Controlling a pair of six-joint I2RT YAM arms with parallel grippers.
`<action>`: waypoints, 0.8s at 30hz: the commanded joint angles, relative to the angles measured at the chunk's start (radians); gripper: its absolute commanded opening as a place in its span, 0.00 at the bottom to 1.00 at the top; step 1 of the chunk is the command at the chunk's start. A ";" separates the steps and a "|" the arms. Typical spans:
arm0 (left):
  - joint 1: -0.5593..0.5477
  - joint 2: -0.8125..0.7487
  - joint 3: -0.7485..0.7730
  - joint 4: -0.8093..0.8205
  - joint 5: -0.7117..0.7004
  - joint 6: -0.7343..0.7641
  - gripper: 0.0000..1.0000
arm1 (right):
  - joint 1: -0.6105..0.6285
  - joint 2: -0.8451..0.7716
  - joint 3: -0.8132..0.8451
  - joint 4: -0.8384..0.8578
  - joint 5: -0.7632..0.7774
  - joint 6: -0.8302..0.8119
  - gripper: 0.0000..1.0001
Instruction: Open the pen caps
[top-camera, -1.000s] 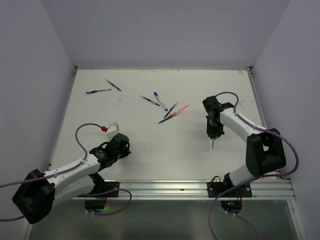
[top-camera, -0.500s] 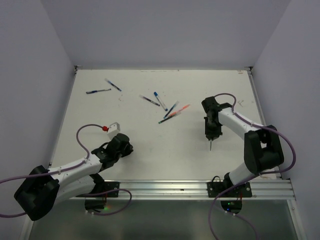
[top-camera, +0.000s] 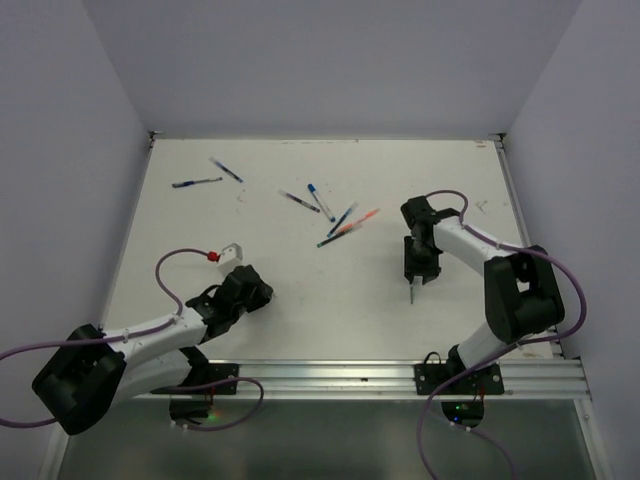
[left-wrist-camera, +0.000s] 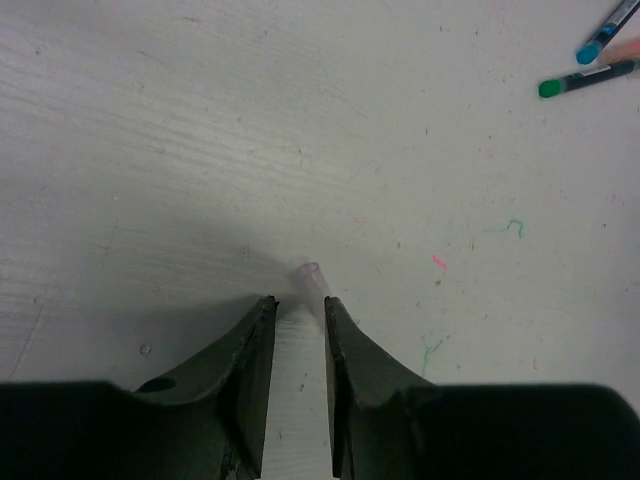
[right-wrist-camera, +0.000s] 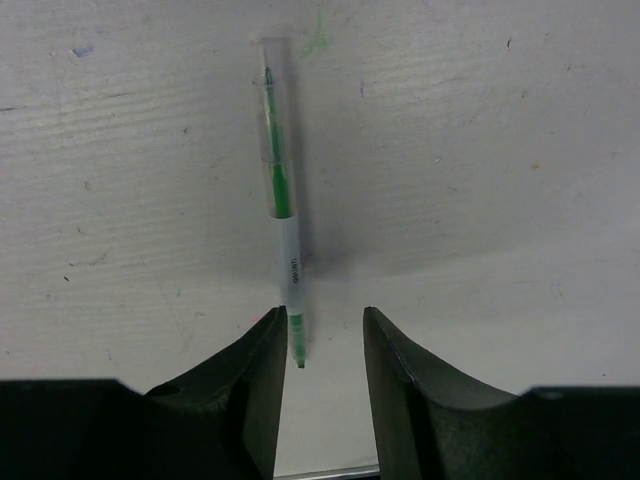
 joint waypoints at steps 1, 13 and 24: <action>0.003 -0.013 -0.036 -0.030 -0.012 -0.007 0.30 | 0.014 -0.019 0.004 0.017 -0.001 -0.018 0.41; 0.003 -0.087 -0.033 -0.067 -0.032 0.021 0.41 | 0.155 -0.085 0.165 -0.043 0.152 -0.010 0.64; 0.003 -0.139 0.018 -0.096 -0.030 0.035 0.44 | 0.236 0.024 0.192 0.219 -0.231 -0.027 0.56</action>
